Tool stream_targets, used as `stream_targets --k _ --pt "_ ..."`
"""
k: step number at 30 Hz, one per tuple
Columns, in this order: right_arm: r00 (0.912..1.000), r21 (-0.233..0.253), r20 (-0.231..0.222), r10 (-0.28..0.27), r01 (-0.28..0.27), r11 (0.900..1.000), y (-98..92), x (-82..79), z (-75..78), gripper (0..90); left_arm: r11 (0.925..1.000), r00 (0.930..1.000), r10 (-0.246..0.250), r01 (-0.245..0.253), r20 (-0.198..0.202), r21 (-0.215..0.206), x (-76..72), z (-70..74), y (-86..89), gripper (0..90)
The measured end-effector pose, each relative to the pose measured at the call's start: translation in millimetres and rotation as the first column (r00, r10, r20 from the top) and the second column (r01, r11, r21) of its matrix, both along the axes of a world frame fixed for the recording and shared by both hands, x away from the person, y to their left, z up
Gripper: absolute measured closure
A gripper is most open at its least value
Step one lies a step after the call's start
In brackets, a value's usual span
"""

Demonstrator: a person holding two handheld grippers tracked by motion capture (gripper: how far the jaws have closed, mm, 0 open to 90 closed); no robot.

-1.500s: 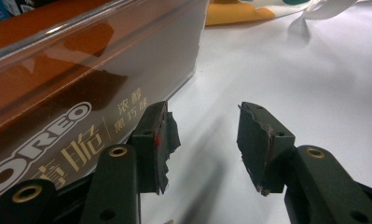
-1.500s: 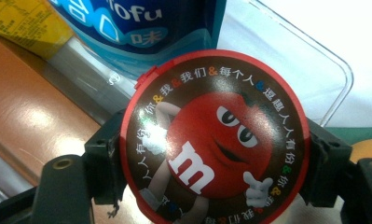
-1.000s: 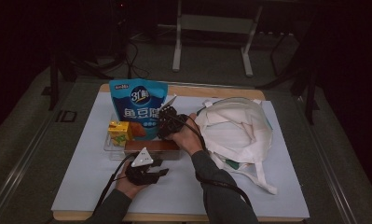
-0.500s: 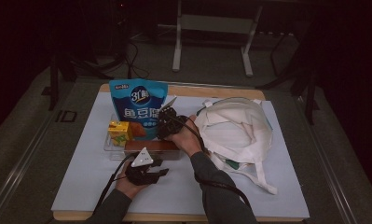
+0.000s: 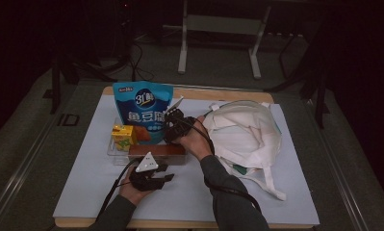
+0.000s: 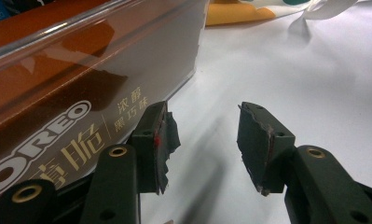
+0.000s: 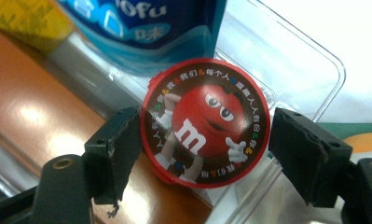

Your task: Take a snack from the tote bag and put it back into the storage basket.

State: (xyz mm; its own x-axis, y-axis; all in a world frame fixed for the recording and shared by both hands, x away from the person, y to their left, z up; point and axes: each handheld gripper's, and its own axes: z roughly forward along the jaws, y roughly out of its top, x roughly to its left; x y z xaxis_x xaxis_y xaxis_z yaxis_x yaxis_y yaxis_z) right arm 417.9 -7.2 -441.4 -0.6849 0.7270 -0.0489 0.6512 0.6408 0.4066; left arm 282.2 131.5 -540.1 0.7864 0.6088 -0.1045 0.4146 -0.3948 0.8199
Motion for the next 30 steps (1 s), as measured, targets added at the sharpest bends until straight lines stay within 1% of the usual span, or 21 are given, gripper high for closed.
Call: stream_targets --k 2,5,12,17,20,22,24,30 --pt "1.0000 -0.003 0.005 0.006 -0.006 1.000 -0.5 -0.7 1.6 25.5 1.0000 1.0000 0.000 0.000 0.000 0.000 -0.1 0.0 0.0 53.2" --pt "0.9998 0.006 0.020 0.006 -0.006 1.000 -3.3 -1.4 6.1 26.0 1.0000 1.0000 0.000 0.000 0.001 0.000 -0.1 0.0 0.0 53.3" --pt "0.9993 0.025 0.036 0.009 -0.010 1.000 -12.8 -2.8 16.9 28.1 1.0000 1.0000 0.001 -0.001 0.000 0.001 0.0 0.0 0.0 53.2" --pt "0.9985 0.035 0.052 0.017 -0.019 0.999 -18.0 -4.5 22.3 33.5 1.0000 1.0000 0.002 -0.002 0.001 0.001 0.0 0.0 0.0 53.2" --pt "0.9981 0.049 0.058 0.021 -0.024 0.998 -22.0 -5.5 24.7 36.3 1.0000 1.0000 0.001 -0.001 0.001 0.001 -0.1 0.0 0.0 53.3" --pt "0.9974 0.052 0.061 0.038 -0.041 0.998 -24.6 -6.6 25.6 37.3 1.0000 1.0000 0.002 -0.002 0.000 0.000 0.0 0.0 0.0 53.3" --pt "0.9969 0.057 0.066 0.044 -0.048 0.997 -27.1 -7.8 25.9 40.3 1.0000 1.0000 0.002 -0.002 0.001 0.001 0.0 0.0 0.0 53.2" --pt "0.9952 0.072 0.078 0.059 -0.064 0.995 -31.4 -10.9 26.1 43.6 1.0000 1.0000 0.004 -0.004 0.001 0.001 0.1 0.0 0.1 53.2"
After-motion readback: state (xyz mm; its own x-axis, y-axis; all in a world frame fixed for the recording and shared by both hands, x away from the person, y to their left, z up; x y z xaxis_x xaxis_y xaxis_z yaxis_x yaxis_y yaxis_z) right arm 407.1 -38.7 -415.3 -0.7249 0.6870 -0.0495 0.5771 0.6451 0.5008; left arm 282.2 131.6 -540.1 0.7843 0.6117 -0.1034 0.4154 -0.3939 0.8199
